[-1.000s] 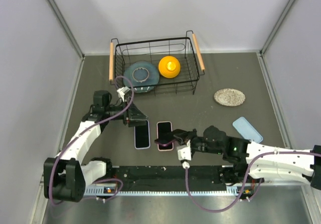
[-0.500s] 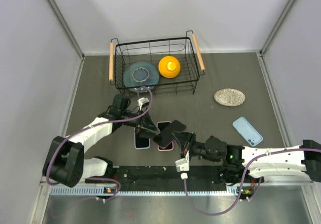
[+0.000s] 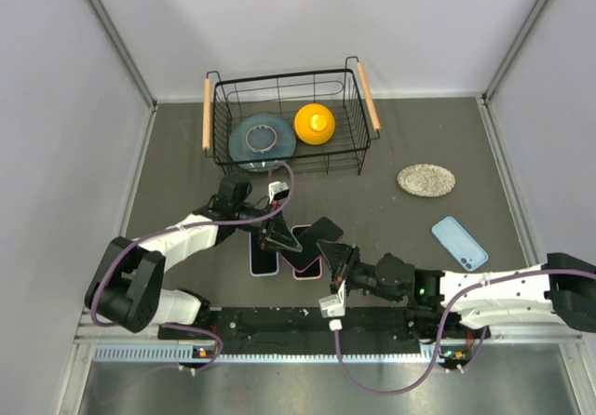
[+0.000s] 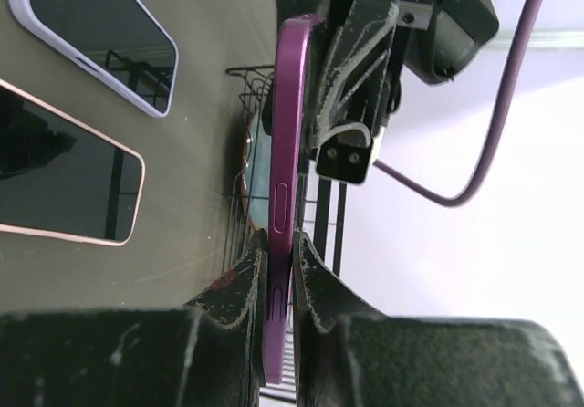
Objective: Put the phone into the phone case
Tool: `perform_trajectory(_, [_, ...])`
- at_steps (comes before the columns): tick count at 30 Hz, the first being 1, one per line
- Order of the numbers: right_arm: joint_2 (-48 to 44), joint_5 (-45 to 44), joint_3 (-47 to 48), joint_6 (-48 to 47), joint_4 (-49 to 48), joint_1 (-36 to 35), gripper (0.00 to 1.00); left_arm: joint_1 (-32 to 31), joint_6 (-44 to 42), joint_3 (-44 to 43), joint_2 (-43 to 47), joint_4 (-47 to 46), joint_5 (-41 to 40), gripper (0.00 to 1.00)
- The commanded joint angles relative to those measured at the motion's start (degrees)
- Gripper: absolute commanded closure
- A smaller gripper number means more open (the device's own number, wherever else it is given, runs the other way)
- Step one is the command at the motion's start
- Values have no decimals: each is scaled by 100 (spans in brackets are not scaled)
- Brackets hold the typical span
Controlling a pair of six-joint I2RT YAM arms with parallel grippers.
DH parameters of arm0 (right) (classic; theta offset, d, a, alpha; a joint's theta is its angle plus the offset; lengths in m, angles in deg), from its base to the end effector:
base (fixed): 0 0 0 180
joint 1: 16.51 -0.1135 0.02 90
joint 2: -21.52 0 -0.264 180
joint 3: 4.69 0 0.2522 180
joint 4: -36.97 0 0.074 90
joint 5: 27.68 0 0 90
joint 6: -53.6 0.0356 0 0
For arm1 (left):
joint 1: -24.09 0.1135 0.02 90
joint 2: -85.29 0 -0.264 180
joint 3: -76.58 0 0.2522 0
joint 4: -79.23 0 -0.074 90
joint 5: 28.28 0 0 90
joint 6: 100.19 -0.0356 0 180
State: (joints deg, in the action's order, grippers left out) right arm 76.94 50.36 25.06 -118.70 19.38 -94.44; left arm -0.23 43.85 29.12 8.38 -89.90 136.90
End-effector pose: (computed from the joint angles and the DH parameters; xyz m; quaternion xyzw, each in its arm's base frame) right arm 0.0501 0.1991 0.2063 -0.7282 0.1962 -0.1035 0.6485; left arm 0.2074 -0.1315 0.1929 -0.0633 -0.7608 0.6394 0.0917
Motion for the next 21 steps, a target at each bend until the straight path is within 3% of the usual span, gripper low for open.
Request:
perform_trajectory(1, [-49,-8,141,47,-688,-108,98,-12,63,65,-220,-405,59,100])
perform_trajectory(2, [-23,27,124,109,-679,-108,89,-12,63,65,-237,-405,32,100])
perform_trajectory(4, [30,28,159,266,-583,-100,79,-20,-7,38,-211,-405,-3,100])
perform_trajectory(5, [65,10,168,311,-513,-108,64,-12,-60,21,-167,-387,-12,100])
perform_trajectory(8, [171,-147,238,732,-302,-108,31,-21,-332,-163,-97,-36,-82,100])
perform_trajectory(9, [136,-174,360,898,230,-126,27,-21,-359,-251,-71,-18,-82,100])
perform_trajectory(13, [-66,19,835,2301,1814,-187,28,6,-1017,-760,35,1016,-599,100])
perform_trajectory(14, [-110,-25,871,2550,1878,-213,32,6,-1384,-901,96,1567,-1001,100])
perform_trajectory(18, [-338,-191,1089,4139,1957,-223,36,15,-1642,-1402,325,1931,-1574,100])
perform_trajectory(21, [-313,-981,1545,5844,2272,-223,36,23,-1818,-1613,413,2275,-2311,100])
